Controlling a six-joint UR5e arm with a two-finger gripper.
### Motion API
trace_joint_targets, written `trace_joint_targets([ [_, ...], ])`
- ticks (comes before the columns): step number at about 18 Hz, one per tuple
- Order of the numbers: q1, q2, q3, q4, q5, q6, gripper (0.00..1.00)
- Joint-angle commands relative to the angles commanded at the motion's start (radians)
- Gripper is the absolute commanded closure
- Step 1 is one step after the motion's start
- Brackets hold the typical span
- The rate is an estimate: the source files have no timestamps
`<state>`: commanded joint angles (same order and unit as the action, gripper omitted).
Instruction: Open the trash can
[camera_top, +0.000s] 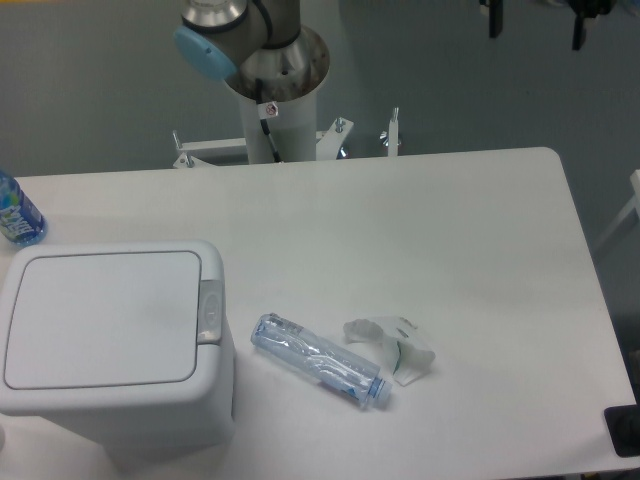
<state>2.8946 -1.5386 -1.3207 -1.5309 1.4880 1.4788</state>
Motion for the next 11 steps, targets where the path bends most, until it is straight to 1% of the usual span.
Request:
trace_joint_targets([
  [5,-0.011,-0.006,0.002,0.002,-0.002,-0.008,0.0],
  [8,-0.035,-0.034,0.0,0.031,-0.011,-0.038,0.0],
  [9,-0.053,-0.04,0.002,0.044,-0.029,-0.093,0.0],
  [10,-0.075,-0.054,0.006,0.06,-0.047,-0.189,0.0],
  [11,-0.096,-0.064,0.009,0.081,-0.06,-0.316,0.0],
])
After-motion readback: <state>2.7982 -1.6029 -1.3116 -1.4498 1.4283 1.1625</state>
